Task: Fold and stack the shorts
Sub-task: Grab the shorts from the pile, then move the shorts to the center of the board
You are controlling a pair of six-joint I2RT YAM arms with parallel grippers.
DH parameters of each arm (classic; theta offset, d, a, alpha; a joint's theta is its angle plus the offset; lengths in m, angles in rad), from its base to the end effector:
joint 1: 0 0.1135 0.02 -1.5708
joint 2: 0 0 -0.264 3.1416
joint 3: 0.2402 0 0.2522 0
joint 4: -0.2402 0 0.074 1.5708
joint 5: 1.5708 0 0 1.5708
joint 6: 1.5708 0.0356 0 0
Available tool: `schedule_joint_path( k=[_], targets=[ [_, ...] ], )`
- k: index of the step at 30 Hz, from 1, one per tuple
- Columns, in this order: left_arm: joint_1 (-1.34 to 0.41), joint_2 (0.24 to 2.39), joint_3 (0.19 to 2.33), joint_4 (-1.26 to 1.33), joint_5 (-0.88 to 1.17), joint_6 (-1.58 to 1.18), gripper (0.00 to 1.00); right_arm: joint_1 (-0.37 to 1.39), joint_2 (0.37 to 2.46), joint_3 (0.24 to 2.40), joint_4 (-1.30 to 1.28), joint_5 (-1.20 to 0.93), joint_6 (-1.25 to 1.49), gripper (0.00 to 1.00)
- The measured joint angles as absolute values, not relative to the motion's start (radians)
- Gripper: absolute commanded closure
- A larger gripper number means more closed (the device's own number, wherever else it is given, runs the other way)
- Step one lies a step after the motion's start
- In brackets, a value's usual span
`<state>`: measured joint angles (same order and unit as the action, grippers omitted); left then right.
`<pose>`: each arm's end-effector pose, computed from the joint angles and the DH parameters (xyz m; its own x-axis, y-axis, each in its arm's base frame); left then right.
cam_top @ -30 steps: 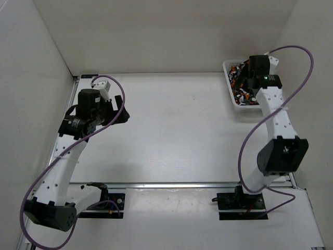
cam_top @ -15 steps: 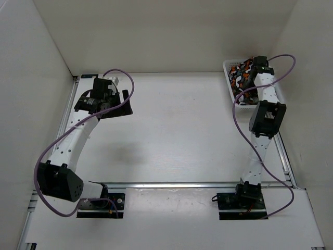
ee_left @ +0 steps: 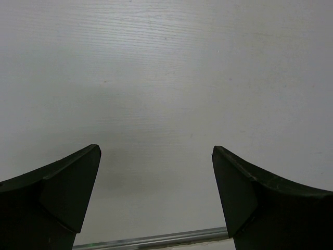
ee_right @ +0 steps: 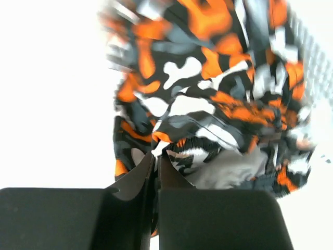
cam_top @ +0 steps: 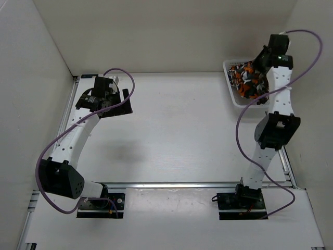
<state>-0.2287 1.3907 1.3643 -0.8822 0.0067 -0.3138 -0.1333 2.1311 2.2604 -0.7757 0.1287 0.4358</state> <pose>0.2790 -0.0652 0.3403 -0.8018 -0.1303 -0.5832 -0.0176 0.9807 -0.1948 0.4778 -0.0687 0.3624 -0.4427 0.4818 -0.7563 0.4636 0.8449 0.2669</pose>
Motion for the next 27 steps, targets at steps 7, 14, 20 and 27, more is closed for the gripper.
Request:
schedule_joint_path(
  k=[7,14,20,27],
  targets=[
    [-0.222,1.348,1.375,-0.909,-0.012,-0.335,0.00,-0.092,1.749,2.263,-0.651,-0.058,0.434,1.00],
    [-0.127,1.313,1.468,-0.998,-0.030,-0.345,0.00,0.109,1.486,2.216,-0.553,-0.269,0.426,1.00],
    [-0.016,1.255,1.555,-1.025,-0.009,-0.353,0.00,0.407,1.253,1.777,-0.505,-0.310,0.366,0.87],
    [-0.011,1.182,1.502,-1.008,0.083,-0.369,0.02,0.506,1.172,1.337,-0.690,-0.121,0.339,0.29]
  ],
)
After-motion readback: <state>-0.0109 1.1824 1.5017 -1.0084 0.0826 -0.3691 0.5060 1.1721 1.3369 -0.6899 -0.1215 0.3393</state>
